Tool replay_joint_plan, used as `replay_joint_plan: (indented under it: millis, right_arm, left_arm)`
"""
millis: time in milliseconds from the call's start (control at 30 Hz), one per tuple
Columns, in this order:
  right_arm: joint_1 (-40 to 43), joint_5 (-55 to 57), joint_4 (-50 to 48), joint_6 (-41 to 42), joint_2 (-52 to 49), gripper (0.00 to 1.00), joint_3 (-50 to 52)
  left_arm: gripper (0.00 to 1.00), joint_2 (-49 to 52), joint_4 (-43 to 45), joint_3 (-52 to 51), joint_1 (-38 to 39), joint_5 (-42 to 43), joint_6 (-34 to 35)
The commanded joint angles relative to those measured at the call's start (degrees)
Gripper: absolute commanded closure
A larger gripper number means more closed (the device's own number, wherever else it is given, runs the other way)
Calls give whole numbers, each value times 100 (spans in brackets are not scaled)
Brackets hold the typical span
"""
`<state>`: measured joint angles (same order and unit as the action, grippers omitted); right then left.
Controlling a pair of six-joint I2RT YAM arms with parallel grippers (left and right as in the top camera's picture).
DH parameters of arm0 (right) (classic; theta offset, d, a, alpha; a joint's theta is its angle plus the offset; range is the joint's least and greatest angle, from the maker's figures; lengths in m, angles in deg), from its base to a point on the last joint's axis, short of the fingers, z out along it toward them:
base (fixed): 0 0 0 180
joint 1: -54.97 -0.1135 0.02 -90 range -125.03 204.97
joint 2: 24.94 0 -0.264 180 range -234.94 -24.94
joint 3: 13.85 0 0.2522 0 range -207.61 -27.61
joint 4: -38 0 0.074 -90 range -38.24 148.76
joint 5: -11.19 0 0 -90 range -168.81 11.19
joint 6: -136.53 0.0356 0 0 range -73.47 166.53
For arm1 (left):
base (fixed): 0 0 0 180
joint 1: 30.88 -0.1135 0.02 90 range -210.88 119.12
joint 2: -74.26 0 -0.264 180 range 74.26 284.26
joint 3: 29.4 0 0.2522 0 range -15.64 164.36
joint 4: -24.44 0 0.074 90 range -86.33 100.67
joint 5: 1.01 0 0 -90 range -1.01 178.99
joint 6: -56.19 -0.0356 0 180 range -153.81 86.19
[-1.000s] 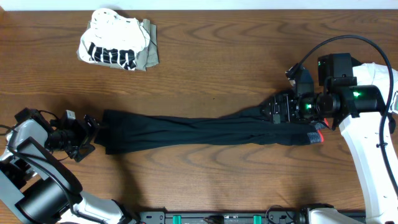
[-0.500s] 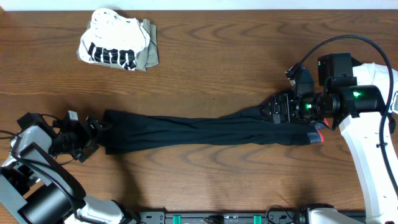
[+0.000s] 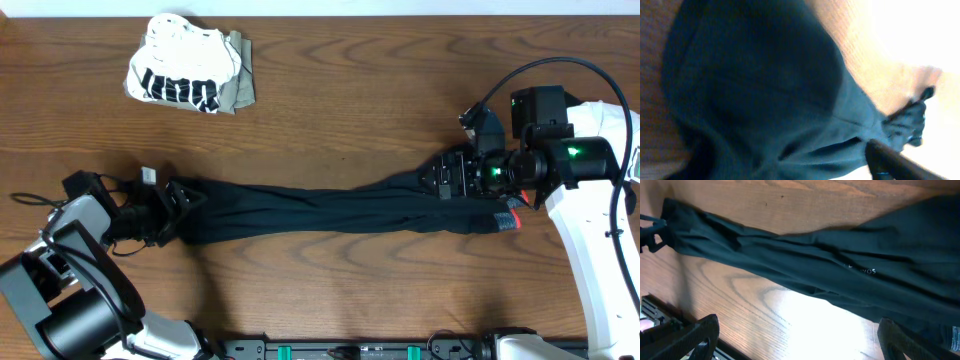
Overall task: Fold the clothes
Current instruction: 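Regrasp the left end of the leggings with the left gripper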
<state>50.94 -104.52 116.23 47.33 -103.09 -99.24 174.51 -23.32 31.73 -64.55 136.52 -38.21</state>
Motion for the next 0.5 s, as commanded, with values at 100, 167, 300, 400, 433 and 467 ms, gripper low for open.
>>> replay_joint_plan:
  millis: [100,167,300,400,433,467]
  right_arm:
    - [-55,-2,22,-42,13,1,-76]
    - [-55,-2,22,-42,13,1,-76]
    - [-55,-2,26,-42,13,1,-76]
    - [-55,0,52,-44,13,1,-76]
    - [-55,0,66,-44,13,1,-76]
    - [-55,0,70,-44,13,1,-76]
  left_arm:
    - [50,348,-33,-291,103,-743,-26]
    - [67,348,-31,-291,103,-743,-26]
    - [90,348,-20,-278,96,-748,-24]
    - [94,348,-22,-210,96,-774,131]
    - [94,348,-22,-170,96,-796,243]
    - [94,343,-42,-122,96,-811,323]
